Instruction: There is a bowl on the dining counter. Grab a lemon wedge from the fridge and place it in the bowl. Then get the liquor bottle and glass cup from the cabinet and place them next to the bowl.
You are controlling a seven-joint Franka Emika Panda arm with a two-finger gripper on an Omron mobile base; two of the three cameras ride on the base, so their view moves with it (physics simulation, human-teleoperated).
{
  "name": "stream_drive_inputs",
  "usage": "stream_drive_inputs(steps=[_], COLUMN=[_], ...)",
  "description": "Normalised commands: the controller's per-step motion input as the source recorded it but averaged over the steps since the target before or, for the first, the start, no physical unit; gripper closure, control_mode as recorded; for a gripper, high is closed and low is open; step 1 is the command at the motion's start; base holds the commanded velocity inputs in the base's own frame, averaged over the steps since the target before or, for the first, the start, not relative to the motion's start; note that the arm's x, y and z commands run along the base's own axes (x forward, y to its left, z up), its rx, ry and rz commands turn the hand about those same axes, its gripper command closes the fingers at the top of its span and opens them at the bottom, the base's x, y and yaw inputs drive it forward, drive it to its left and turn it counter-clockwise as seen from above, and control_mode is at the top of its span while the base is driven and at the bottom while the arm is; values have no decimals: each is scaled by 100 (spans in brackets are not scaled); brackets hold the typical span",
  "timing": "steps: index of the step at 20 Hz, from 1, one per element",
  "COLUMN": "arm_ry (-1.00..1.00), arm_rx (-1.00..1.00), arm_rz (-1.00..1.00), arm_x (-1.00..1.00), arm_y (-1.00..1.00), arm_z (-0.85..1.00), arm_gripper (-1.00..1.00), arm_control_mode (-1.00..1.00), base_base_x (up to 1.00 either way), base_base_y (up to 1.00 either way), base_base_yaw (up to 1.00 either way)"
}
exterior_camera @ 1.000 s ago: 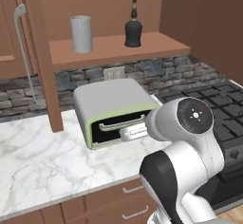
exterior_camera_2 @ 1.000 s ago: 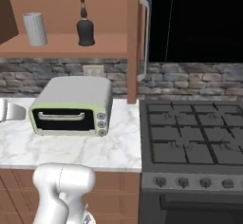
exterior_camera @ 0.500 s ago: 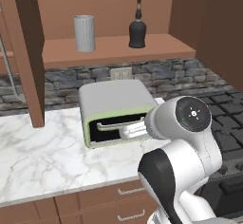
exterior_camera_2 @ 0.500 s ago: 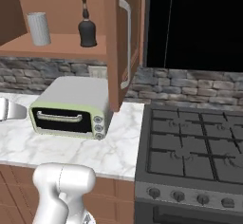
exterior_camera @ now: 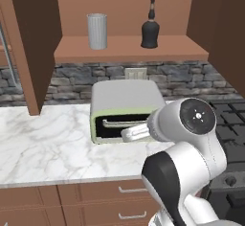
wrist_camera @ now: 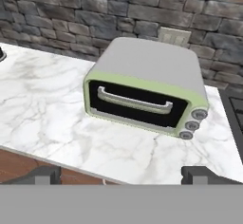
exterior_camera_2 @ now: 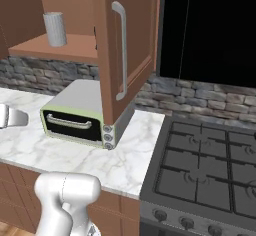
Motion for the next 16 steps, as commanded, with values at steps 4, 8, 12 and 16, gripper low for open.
stream_drive_inputs(steps=[4, 8, 12, 16], arm_ry=[0, -11, -19, -24], arm_rx=[0, 1, 4, 3], arm_rz=[0, -5, -2, 0], arm_x=[0, 35, 36, 18], arm_y=[0, 0, 0, 0], arm_z=[0, 9, 24, 46], arm_gripper=[-100, -100, -100, -100], arm_control_mode=[100, -100, -100, -100], base_base_x=[5, 0, 0, 0], base_base_y=[0, 0, 0, 0], base_base_yaw=[-1, 0, 0, 0])
